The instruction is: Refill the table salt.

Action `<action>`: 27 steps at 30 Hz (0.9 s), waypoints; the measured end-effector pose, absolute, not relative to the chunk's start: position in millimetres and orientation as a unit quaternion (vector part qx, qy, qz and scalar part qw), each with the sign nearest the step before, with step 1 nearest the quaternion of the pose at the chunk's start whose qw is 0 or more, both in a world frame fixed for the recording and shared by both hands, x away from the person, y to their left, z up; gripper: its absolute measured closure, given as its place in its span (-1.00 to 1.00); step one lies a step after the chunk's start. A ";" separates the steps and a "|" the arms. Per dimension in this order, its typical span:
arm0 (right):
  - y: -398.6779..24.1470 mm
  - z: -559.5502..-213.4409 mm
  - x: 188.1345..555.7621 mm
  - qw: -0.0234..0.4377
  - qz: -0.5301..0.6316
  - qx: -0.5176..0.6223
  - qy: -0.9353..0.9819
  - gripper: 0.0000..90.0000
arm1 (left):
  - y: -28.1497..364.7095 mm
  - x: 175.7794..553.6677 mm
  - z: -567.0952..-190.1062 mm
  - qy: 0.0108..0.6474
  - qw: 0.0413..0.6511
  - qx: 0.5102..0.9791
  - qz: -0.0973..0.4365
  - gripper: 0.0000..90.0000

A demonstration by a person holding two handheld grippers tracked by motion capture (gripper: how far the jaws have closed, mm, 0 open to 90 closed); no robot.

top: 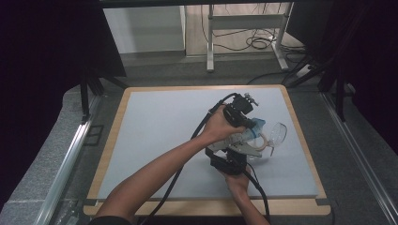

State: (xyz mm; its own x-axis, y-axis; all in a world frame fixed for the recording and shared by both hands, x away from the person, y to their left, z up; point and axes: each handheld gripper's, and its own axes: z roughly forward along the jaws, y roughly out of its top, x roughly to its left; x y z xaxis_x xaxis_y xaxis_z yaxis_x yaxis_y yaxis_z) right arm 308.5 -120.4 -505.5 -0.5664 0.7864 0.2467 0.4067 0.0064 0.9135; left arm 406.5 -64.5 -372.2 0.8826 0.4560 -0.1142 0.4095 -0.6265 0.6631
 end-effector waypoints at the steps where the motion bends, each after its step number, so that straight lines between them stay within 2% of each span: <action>1: -120.3 -505.5 308.3 0.173 0.555 0.434 0.688 -0.04 | -64.5 406.5 -372.2 0.240 0.359 0.901 0.032 1.00; 27: -122.3 -502.5 306.0 0.178 0.561 0.444 0.676 0.14 | -66.0 401.9 -370.0 0.236 0.362 0.901 0.033 1.00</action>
State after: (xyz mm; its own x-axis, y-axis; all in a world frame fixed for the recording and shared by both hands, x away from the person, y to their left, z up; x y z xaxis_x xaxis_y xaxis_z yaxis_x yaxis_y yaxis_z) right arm 306.0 -122.3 -502.5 -0.5432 0.7992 0.2573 0.3998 -0.0232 0.9163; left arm 401.9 -66.0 -370.0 0.8864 0.4493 -0.1114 0.4016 -0.6270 0.6675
